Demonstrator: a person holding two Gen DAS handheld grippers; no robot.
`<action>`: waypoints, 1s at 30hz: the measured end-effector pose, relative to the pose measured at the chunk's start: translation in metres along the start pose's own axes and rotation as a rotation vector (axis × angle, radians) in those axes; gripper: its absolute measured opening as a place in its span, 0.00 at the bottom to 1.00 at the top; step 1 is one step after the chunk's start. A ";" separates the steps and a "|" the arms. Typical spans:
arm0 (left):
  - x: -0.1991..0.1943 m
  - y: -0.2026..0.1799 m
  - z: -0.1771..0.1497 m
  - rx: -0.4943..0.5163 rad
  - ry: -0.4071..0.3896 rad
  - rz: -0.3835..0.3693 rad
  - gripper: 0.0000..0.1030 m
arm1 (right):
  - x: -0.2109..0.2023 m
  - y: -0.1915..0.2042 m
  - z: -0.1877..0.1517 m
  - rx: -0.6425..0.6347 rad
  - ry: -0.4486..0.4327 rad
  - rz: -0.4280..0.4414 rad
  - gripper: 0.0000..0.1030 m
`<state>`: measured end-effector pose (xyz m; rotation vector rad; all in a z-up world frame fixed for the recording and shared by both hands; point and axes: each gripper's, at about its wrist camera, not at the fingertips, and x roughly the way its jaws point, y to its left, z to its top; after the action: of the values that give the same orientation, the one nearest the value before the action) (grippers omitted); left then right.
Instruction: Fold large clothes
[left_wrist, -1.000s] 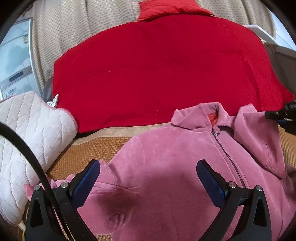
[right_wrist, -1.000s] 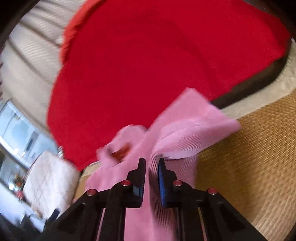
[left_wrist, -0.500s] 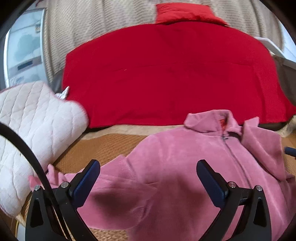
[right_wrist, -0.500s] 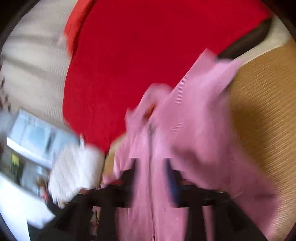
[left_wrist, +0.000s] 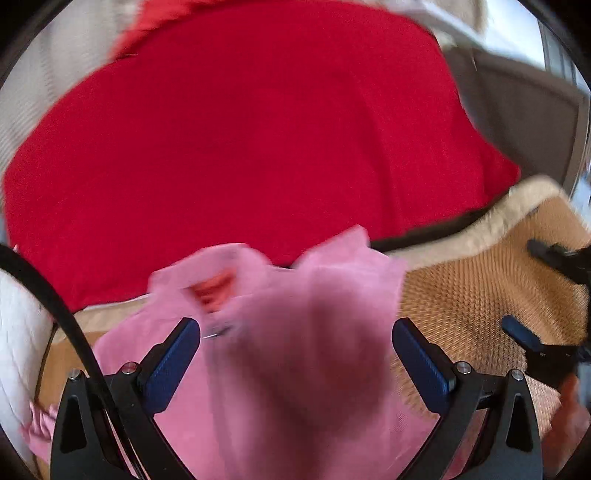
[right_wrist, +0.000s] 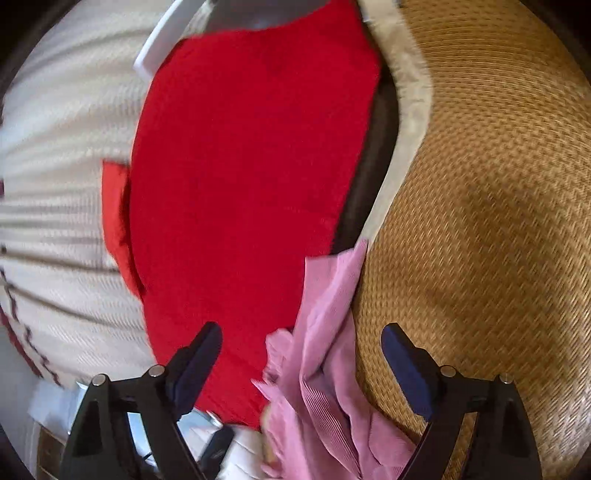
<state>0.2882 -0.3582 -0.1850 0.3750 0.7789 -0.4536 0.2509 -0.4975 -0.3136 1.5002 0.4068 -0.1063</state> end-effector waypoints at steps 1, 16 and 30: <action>0.018 -0.020 0.008 0.046 0.048 0.030 1.00 | -0.005 -0.001 0.010 0.016 -0.011 0.006 0.87; 0.119 -0.082 0.028 0.371 0.233 0.158 0.11 | -0.010 -0.018 0.056 0.052 -0.001 0.007 0.83; -0.008 0.078 -0.003 -0.018 -0.008 -0.044 0.09 | 0.036 -0.001 0.022 -0.074 0.174 -0.037 0.84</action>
<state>0.3218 -0.2896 -0.1691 0.3400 0.7845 -0.4887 0.2884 -0.5123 -0.3263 1.4336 0.5724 0.0106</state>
